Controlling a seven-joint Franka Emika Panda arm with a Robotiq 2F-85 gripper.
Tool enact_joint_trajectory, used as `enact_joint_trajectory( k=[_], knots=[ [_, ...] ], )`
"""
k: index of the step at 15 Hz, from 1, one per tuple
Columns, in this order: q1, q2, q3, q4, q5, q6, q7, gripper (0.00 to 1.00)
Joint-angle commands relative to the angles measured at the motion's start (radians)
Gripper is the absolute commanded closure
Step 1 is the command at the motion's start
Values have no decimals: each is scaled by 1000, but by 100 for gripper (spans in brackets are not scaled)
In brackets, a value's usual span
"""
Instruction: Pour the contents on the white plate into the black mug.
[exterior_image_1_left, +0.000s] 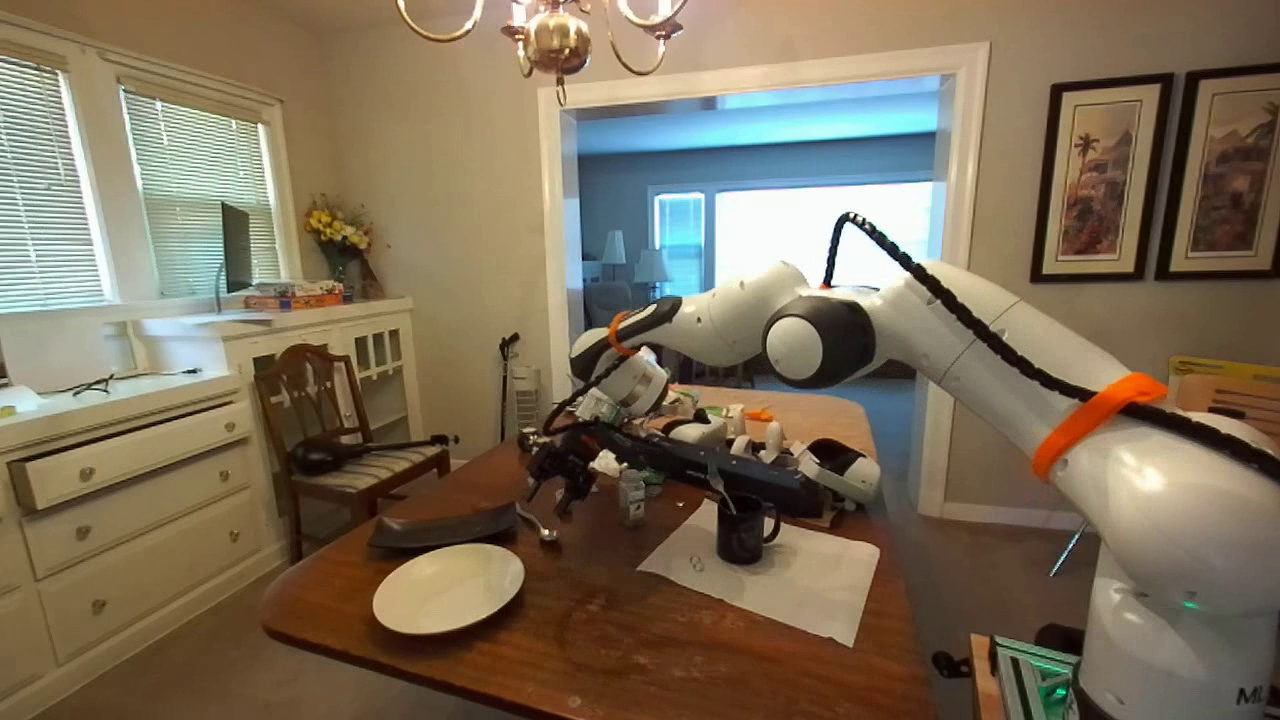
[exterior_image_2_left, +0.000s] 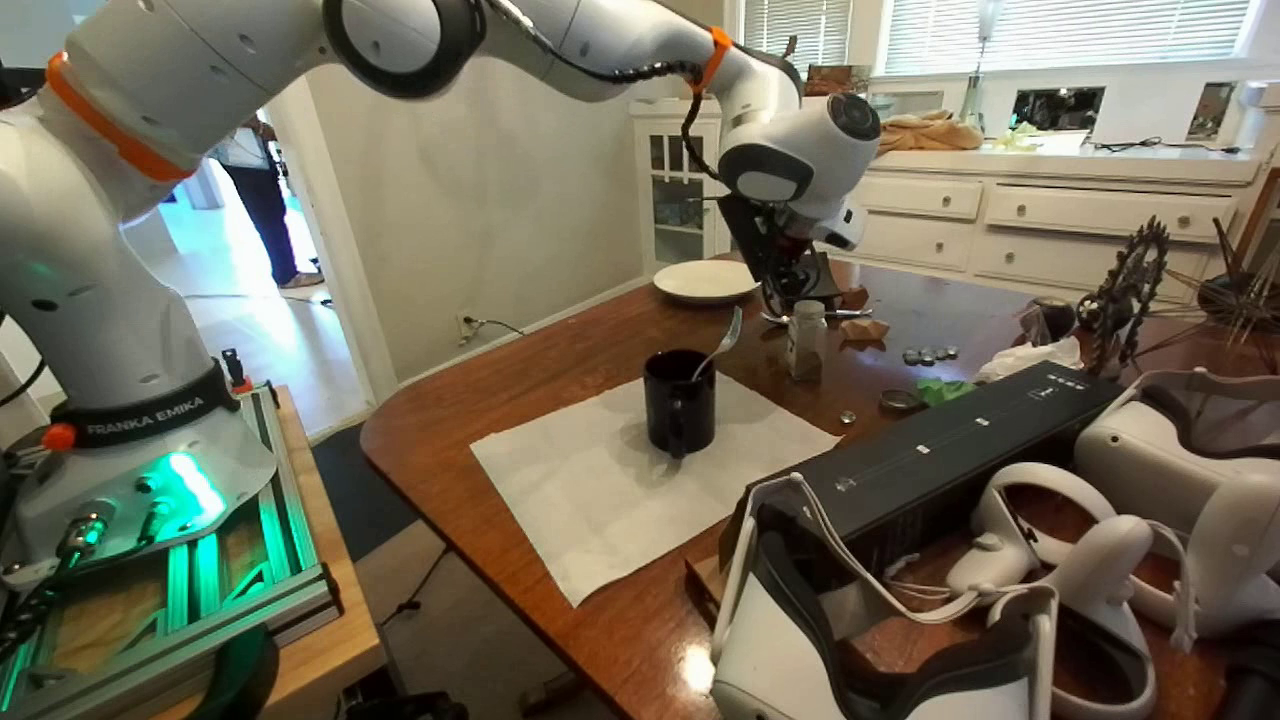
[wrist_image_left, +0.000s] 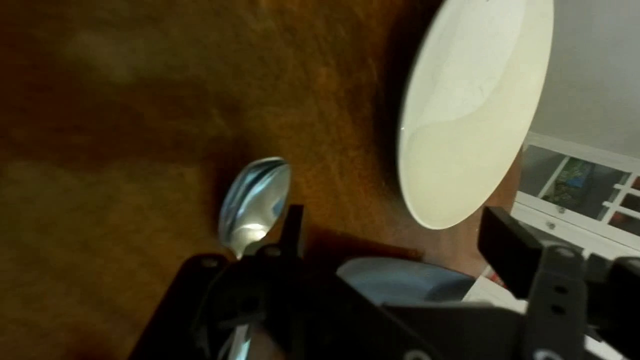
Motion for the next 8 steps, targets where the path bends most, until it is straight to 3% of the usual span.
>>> enact_joint_trajectory(
  k=[1,2,8],
  knots=[
    [-27,-35,20,-33,-46,15,13,4],
    [-27,-64,9,-63,-50,17,13,0],
    [-12,-94,1,-118,-53,37,14,0]
  ],
)
